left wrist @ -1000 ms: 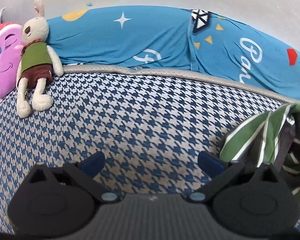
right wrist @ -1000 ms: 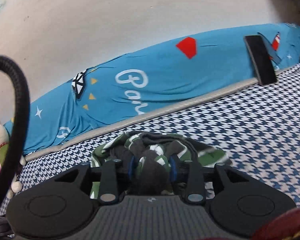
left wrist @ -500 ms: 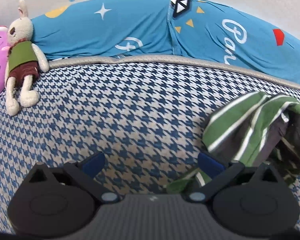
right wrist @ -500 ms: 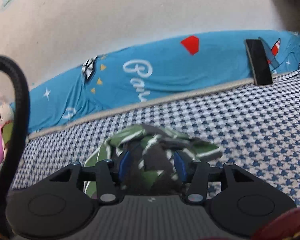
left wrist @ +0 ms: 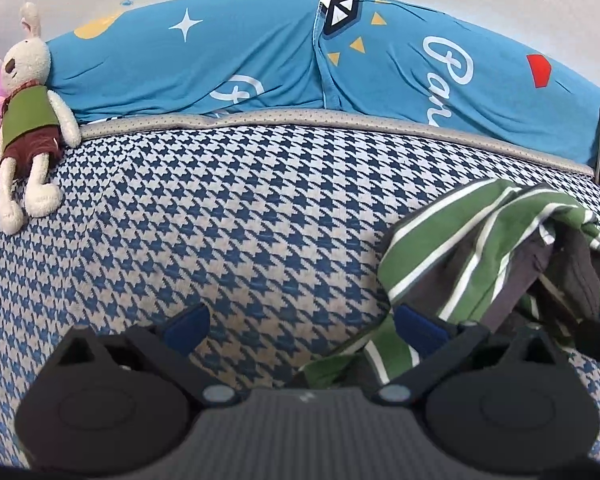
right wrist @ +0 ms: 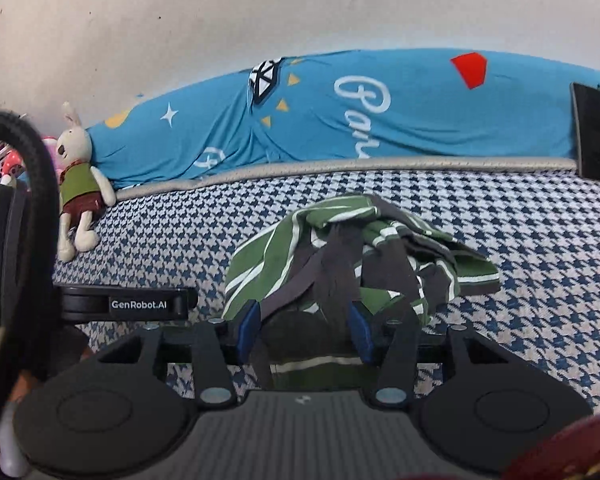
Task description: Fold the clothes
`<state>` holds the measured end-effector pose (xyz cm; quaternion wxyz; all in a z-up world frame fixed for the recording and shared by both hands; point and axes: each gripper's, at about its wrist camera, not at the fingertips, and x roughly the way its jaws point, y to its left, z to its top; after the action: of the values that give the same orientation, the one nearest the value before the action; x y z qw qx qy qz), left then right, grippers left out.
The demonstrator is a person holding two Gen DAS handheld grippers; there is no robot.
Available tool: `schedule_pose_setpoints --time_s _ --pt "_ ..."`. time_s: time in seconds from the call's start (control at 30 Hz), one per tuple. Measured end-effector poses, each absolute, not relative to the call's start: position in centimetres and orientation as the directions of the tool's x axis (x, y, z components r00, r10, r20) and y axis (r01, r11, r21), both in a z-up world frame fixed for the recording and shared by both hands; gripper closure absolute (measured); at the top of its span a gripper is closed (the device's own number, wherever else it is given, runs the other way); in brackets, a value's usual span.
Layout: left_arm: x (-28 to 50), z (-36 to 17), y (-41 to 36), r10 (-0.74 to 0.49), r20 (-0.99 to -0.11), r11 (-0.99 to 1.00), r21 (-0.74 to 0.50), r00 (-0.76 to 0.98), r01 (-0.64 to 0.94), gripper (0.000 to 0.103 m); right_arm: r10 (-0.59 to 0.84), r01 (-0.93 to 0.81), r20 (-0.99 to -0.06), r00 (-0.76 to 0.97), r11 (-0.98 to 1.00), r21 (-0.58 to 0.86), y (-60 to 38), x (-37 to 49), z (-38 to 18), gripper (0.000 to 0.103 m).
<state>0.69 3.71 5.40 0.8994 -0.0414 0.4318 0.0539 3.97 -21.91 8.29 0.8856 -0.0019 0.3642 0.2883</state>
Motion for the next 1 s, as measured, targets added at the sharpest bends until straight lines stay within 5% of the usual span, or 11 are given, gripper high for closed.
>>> schedule_pose_setpoints --time_s 1.0 --pt "1.7 6.8 5.2 0.122 -0.757 0.977 -0.023 0.642 -0.212 0.000 0.631 -0.475 -0.494 0.598 0.775 0.416 -24.5 7.6 7.5 0.048"
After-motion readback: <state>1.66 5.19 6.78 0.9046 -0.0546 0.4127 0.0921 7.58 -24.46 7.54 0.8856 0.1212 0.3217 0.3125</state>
